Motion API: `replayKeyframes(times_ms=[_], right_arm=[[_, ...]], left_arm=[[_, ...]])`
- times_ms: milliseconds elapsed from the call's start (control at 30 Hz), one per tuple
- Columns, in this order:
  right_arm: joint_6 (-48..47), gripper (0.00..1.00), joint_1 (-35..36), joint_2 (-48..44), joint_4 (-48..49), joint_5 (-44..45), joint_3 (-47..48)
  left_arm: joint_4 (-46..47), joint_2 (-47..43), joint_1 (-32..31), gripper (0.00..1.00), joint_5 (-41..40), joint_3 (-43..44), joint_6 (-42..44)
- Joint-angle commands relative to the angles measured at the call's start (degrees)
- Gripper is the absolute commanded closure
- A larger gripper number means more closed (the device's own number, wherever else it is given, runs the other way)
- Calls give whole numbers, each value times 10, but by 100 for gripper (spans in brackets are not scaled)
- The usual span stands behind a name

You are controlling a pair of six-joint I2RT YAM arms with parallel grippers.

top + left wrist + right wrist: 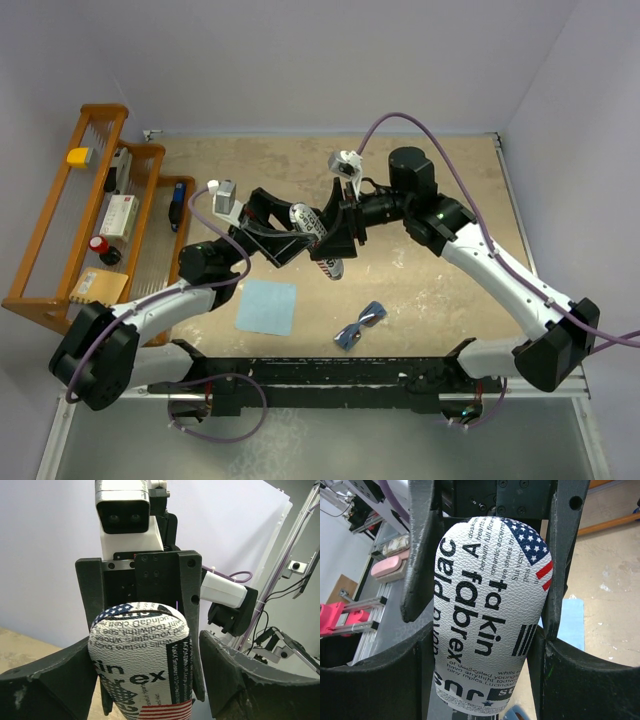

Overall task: Organize the sunglasses
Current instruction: Open the sunglasses case.

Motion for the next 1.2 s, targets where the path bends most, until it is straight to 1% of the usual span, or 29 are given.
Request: replayKeyframes(times_ms=[0, 100, 233, 633, 1167], right_arm=[[-10, 100, 2, -7, 12, -7, 34], [-10, 100, 2, -7, 10, -4, 36], [-10, 100, 2, -4, 7, -6, 40], [-11, 100, 2, 5, 5, 3, 51], [-25, 100, 2, 16, -7, 8, 73]], left_arm=[[68, 3, 1, 33, 24, 21, -22], [76, 5, 1, 34, 24, 18, -29], [81, 7, 1, 32, 28, 15, -35], [79, 3, 1, 21, 26, 4, -39], [85, 25, 0, 19, 24, -3, -43]])
